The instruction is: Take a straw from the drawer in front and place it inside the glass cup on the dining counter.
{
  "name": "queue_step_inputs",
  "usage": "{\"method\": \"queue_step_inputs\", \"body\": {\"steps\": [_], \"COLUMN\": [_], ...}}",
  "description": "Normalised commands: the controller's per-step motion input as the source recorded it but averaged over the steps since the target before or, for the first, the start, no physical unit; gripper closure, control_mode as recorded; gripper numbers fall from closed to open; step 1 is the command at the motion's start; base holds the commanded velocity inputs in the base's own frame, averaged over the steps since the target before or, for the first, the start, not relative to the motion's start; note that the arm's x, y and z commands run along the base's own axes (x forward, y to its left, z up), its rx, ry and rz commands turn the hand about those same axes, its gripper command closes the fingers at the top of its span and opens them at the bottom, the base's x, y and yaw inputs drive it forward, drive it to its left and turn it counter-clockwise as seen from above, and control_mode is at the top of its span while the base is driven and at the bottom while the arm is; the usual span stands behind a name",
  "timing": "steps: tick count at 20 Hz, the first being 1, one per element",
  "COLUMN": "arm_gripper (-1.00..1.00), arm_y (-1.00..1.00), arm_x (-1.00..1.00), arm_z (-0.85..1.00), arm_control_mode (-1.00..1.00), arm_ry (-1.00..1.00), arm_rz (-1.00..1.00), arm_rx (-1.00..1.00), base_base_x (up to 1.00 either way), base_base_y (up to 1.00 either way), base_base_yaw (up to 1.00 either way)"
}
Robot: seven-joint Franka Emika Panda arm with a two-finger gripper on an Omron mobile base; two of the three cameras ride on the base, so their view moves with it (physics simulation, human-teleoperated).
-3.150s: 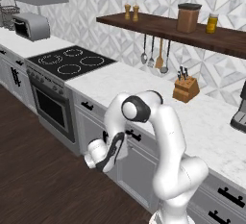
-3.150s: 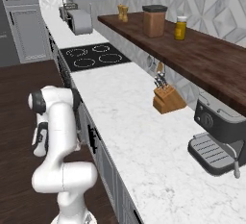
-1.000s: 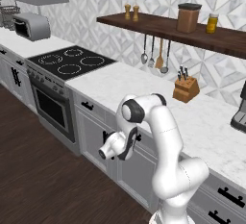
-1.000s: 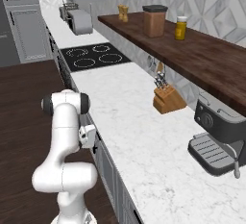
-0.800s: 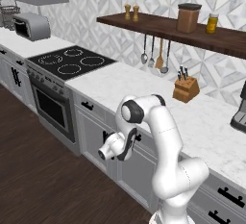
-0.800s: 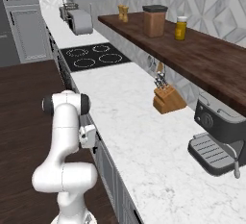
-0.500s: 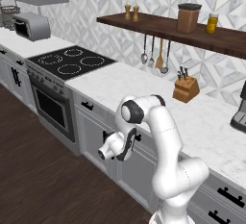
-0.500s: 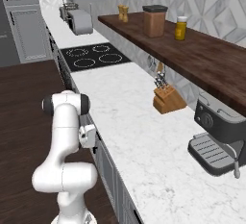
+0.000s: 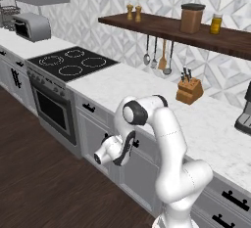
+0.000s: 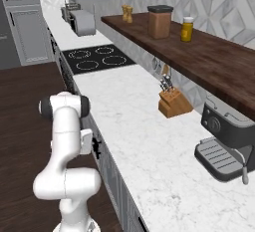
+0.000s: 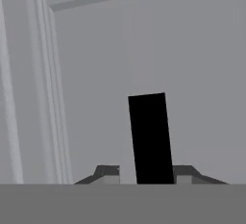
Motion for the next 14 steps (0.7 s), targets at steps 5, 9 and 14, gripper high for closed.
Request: {"method": "queue_step_inputs", "body": {"steps": [5,9,14], "arm_gripper": [1.00,1.00,1.00], "arm_y": [0.97,1.00,1.00], "arm_x": [-0.31,-0.38,-0.39], "arm_z": [0.00,0.00,0.00], "arm_control_mode": [-1.00,-1.00,-1.00], "arm_ry": [0.10,0.06,0.05], "arm_rz": [0.02,0.02,0.02], "arm_rx": [0.01,0.00,0.00], "base_base_x": [0.00,0.00,0.00], "base_base_y": [0.00,0.00,0.00], "base_base_yaw": [0.00,0.00,0.00]}}
